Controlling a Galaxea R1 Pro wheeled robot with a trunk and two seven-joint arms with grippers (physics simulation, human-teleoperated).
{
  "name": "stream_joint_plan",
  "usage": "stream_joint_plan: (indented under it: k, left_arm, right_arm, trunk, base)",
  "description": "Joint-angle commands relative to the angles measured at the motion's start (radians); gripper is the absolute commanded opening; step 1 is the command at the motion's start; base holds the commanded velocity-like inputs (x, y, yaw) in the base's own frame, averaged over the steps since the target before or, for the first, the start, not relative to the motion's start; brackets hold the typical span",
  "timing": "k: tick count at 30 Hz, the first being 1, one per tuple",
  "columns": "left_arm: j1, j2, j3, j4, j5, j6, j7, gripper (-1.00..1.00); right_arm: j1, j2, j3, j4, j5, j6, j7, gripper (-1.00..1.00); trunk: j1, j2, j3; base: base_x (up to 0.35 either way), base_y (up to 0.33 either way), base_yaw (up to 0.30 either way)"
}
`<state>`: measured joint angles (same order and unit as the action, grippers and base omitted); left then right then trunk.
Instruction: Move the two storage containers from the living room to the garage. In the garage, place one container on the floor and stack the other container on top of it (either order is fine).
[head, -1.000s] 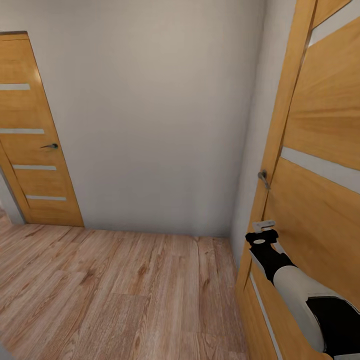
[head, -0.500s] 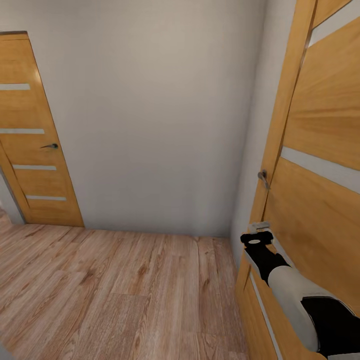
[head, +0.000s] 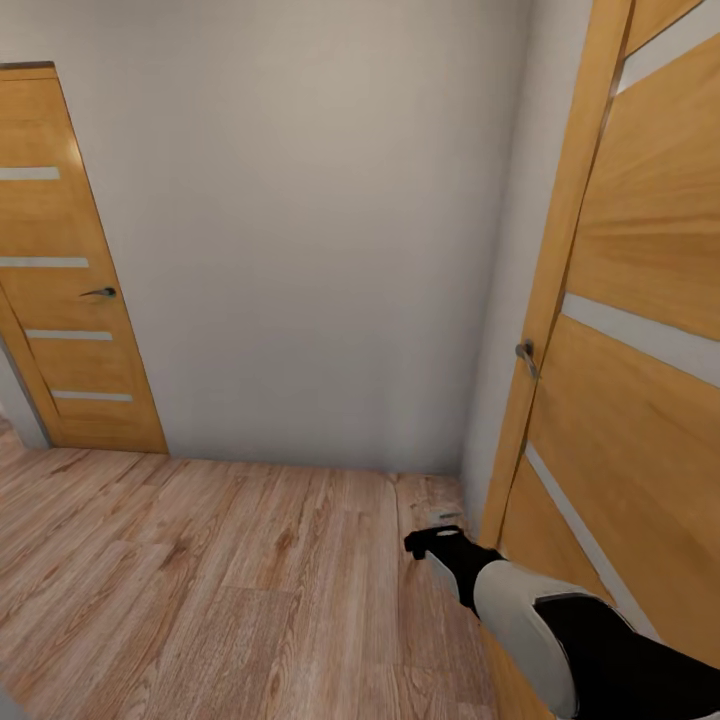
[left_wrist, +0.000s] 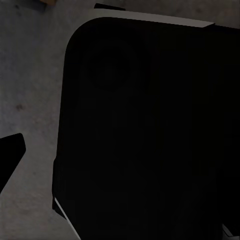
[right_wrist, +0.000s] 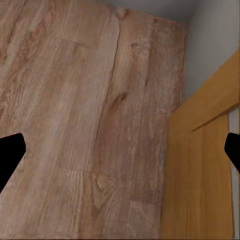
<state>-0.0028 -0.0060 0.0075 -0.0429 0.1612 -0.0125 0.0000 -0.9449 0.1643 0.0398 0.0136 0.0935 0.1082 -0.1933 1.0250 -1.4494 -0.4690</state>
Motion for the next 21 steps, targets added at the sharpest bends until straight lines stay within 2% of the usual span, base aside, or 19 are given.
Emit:
stream_joint_plan:
  k: [1, 2, 5, 7, 8, 10, 11, 12, 13, 14, 15, 18, 21]
  left_arm:
    - [0.0, 0.0, 0.0, 0.0, 0.007, -0.001, 0.0, 1.0]
    - [0.0, 0.0, 0.0, 0.0, 0.007, -0.001, 0.0, 1.0]
    - [0.0, 0.0, 0.0, 0.0, 0.007, -0.001, 0.0, 1.0]
    - [0.0, 0.0, 0.0, 0.0, 0.007, -0.001, 0.0, 1.0]
    - [0.0, 0.0, 0.0, 0.0, 0.007, -0.001, 0.0, 1.0]
    - [0.0, 0.0, 0.0, 0.0, 0.007, -0.001, 0.0, 1.0]
    - [0.0, 0.0, 0.0, 0.0, 0.007, -0.001, 0.0, 1.0]
    - [0.0, 0.0, 0.0, 0.0, 0.007, -0.001, 0.0, 1.0]
    - [0.0, 0.0, 0.0, 0.0, 0.007, -0.001, 0.0, 1.0]
    - [0.0, 0.0, 0.0, 0.0, 0.007, -0.001, 0.0, 1.0]
    - [0.0, 0.0, 0.0, 0.0, 0.007, -0.001, 0.0, 1.0]
    - [0.0, 0.0, 0.0, 0.0, 0.007, -0.001, 0.0, 1.0]
    - [0.0, 0.0, 0.0, 0.0, 0.007, -0.001, 0.0, 1.0]
  right_arm:
    - [0.001, 0.0, 0.004, 0.005, 0.007, 0.002, 0.017, 1.0]
    - [0.015, 0.0, 0.005, 0.01, 0.002, -0.002, 0.055, 1.0]
    - [0.12, -0.005, 0.007, 0.017, -0.002, -0.007, 0.129, 1.0]
    - [0.263, -0.031, 0.009, 0.018, 0.0, -0.009, 0.158, 1.0]
    - [0.422, -0.065, 0.011, 0.018, 0.001, -0.01, 0.174, 1.0]
    - [0.497, -0.082, 0.012, 0.019, 0.002, -0.01, 0.179, 1.0]
    - [0.617, -0.119, 0.014, 0.019, 0.045, -0.016, 0.18, 1.0]
    - [0.629, -0.122, 0.014, 0.019, 0.055, -0.02, 0.18, 1.0]
    - [0.665, -0.128, 0.013, 0.019, 0.085, -0.038, 0.179, 1.0]
    - [0.717, -0.14, 0.013, 0.019, 0.12, -0.09, 0.178, 1.0]
    - [0.742, -0.15, 0.013, 0.019, 0.13, -0.127, 0.177, 1.0]
    - [0.783, -0.172, 0.011, 0.02, 0.137, -0.212, 0.177, 1.0]
    - [0.797, -0.187, 0.01, 0.021, 0.139, -0.247, 0.177, 1.0]
  trunk:
    - [0.0, -0.001, -0.001]
    - [0.0, -0.001, -0.001]
    - [0.0, -0.001, -0.001]
    - [0.0, -0.001, -0.001]
    - [0.0, -0.001, -0.001]
    - [0.0, -0.001, -0.001]
    - [0.0, -0.001, -0.001]
    - [0.0, -0.001, -0.001]
    - [0.0, -0.001, -0.001]
    - [0.0, -0.001, -0.001]
    - [0.0, -0.001, -0.001]
    - [0.0, -0.001, -0.001]
    - [0.0, -0.001, -0.001]
  base:
    - [0.0, 0.0, 0.0]
    - [0.0, 0.0, 0.0]
    - [0.0, 0.0, 0.0]
    - [0.0, 0.0, 0.0]
    - [0.0, 0.0, 0.0]
    - [0.0, 0.0, 0.0]
    - [0.0, 0.0, 0.0]
    - [0.0, 0.0, 0.0]
    - [0.0, 0.0, 0.0]
    - [0.0, 0.0, 0.0]
    - [0.0, 0.0, 0.0]
    - [0.0, 0.0, 0.0]
    - [0.0, 0.0, 0.0]
